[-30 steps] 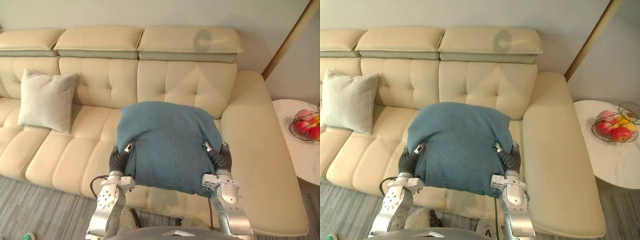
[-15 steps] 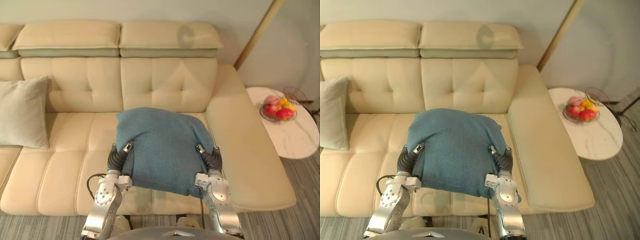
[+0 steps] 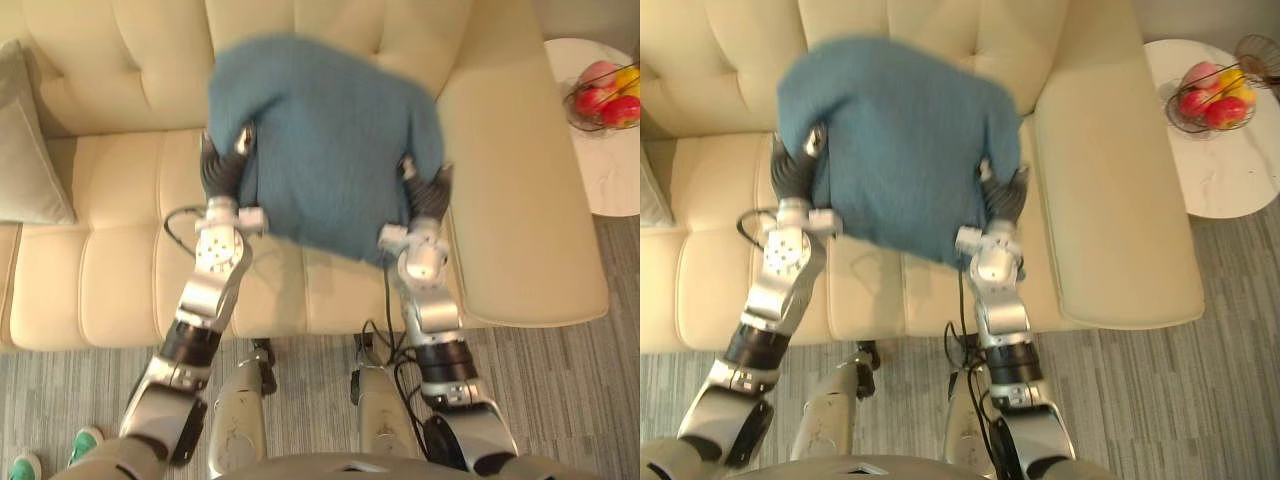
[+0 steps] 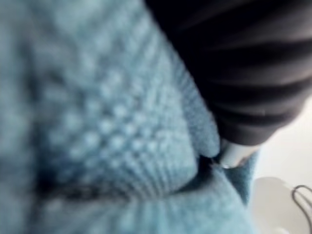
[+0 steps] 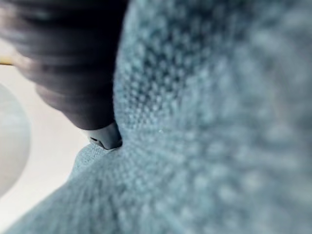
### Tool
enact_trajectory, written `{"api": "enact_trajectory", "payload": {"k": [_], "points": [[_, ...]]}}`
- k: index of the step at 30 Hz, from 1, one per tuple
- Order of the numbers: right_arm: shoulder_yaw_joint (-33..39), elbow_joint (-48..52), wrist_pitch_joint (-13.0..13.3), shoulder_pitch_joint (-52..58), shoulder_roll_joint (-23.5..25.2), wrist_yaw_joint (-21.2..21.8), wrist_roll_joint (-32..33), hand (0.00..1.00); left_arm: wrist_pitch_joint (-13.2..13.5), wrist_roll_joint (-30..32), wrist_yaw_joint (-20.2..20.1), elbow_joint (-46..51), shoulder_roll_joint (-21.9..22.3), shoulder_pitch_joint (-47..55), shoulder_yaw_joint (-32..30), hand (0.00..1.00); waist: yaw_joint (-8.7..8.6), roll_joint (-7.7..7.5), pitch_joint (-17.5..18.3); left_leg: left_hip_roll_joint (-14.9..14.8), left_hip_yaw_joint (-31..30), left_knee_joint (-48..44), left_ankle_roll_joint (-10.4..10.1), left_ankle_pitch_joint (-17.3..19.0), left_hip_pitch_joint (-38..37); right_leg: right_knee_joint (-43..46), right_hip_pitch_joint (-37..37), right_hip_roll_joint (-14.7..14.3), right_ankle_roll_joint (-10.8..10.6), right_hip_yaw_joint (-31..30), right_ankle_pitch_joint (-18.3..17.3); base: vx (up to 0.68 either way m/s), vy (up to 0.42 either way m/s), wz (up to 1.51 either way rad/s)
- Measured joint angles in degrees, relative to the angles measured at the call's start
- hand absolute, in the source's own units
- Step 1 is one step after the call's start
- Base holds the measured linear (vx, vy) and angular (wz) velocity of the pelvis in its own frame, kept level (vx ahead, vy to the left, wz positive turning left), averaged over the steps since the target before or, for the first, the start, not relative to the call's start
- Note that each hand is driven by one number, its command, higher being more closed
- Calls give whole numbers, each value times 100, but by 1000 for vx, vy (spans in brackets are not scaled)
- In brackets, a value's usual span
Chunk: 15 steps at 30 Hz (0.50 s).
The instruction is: Pick up cushions and gather them together orderly.
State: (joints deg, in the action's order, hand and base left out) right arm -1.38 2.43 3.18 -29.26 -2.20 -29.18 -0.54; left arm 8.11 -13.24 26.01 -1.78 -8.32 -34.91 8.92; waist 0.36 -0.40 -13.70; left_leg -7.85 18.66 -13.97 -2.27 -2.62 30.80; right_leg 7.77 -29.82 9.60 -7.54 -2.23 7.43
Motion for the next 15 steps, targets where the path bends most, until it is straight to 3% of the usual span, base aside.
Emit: {"api": "enact_trajectory", "payload": {"k": [2,4,6,9,10,11,12,15], "points": [[103,175,43,-244,21,-127,-70,100,115,2,66,-33,-30,-314,-13,100,66,18,-44,47,-49,100,-5,-28,-6,74,-22,16,-20,-4,-48,-36,-4,17],[685,-69,39,-1239,62,-158,-118,100,173,3,74,-675,-232,-1451,9,100,27,43,-160,120,-209,392,-17,-307,136,59,-201,61,-26,143,-13,-70,-8,35],[849,-249,29,-2336,-127,-705,-824,100,202,129,327,-1210,-478,-2646,4,100,70,52,-384,145,-299,831,-54,-699,382,-3,-554,29,10,249,116,-115,-49,22],[987,-728,9,-3267,-161,-1079,-1298,100,236,243,457,-1726,-602,-3314,-110,100,35,132,-612,209,-451,1330,-41,-1179,415,-40,-729,21,-5,336,228,-55,-32,14],[1127,-1168,-112,-3772,-185,-1189,-1379,100,214,247,496,-2120,-596,-3663,-177,100,12,161,-664,231,-545,1560,-88,-1351,444,-24,-837,20,-5,413,224,-37,-29,18],[1170,-1339,-171,-3940,-196,-1244,-1425,0,202,249,501,-2284,-594,-3793,-199,100,-2,183,-703,239,-616,1647,-115,-1424,443,-23,-853,18,-6,453,222,-33,-37,20],[1275,-1645,-250,-4243,-242,-1322,-1486,0,186,259,507,-2625,-606,-4069,-233,0,-23,224,-759,258,-720,1814,-172,-1561,469,-7,-918,21,-4,498,209,-28,-45,19],[1573,-2458,-479,-5134,-492,-1608,-1504,0,90,270,531,-3272,-609,-4802,-292,0,-41,301,-849,287,-1017,1848,-410,-1785,983,135,-1409,38,19,622,176,-33,-47,29]]}}
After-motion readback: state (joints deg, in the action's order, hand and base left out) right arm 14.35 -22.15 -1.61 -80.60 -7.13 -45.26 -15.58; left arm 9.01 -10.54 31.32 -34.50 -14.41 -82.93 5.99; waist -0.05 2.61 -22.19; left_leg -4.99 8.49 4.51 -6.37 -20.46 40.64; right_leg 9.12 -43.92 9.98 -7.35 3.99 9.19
